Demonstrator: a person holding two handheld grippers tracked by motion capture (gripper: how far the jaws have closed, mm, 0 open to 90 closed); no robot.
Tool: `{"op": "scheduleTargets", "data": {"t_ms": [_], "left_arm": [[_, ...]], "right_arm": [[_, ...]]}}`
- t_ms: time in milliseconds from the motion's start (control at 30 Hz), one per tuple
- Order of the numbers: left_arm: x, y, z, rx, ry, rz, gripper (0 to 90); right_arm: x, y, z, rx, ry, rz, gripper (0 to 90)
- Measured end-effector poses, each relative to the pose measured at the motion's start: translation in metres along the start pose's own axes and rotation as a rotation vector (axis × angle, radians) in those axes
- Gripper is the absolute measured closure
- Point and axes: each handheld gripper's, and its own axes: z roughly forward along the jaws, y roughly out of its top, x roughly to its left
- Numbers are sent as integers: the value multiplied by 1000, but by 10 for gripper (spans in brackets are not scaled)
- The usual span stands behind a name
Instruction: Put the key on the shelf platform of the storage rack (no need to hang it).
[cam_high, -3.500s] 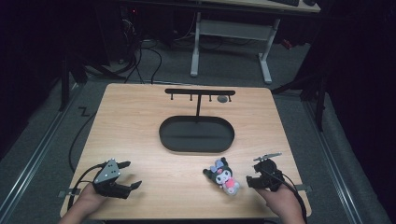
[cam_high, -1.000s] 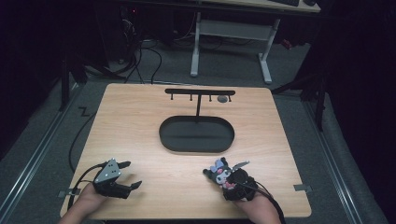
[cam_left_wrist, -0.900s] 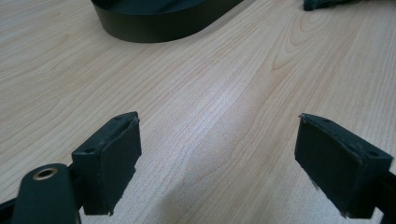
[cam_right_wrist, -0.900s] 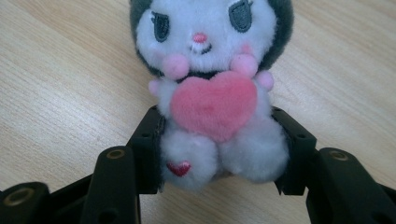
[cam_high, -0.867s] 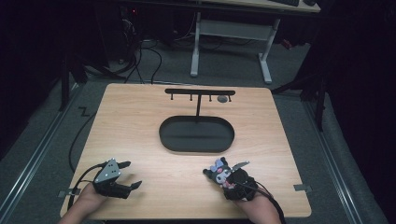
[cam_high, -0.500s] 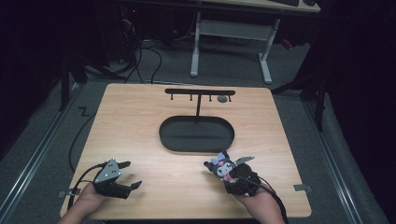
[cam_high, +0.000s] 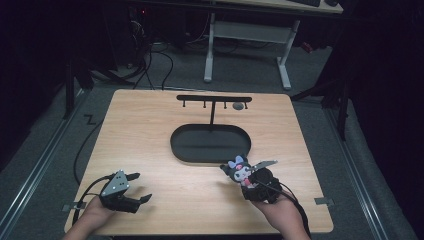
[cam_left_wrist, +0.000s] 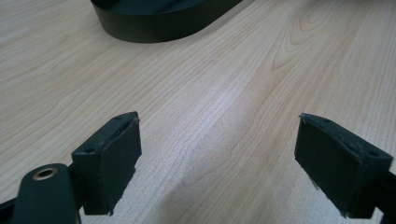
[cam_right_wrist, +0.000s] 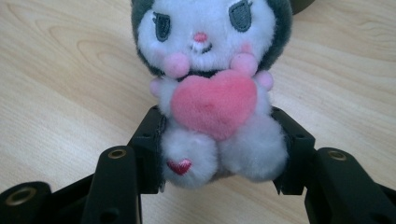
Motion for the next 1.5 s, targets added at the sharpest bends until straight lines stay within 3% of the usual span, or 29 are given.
{"op": "scheduleTargets", "data": {"t_ms": [500,1100,1500], "left_arm": [[0,0,0,0,-1,1,155],[0,0,-1,-4,-2,1,155],[0,0,-1,-4,-2,1,155]], "right_arm": [[-5,24,-3,-33,-5,31,476],[-5,67,19,-36,-9,31,477],[-3,84,33,-31,-1,33,477]]}}
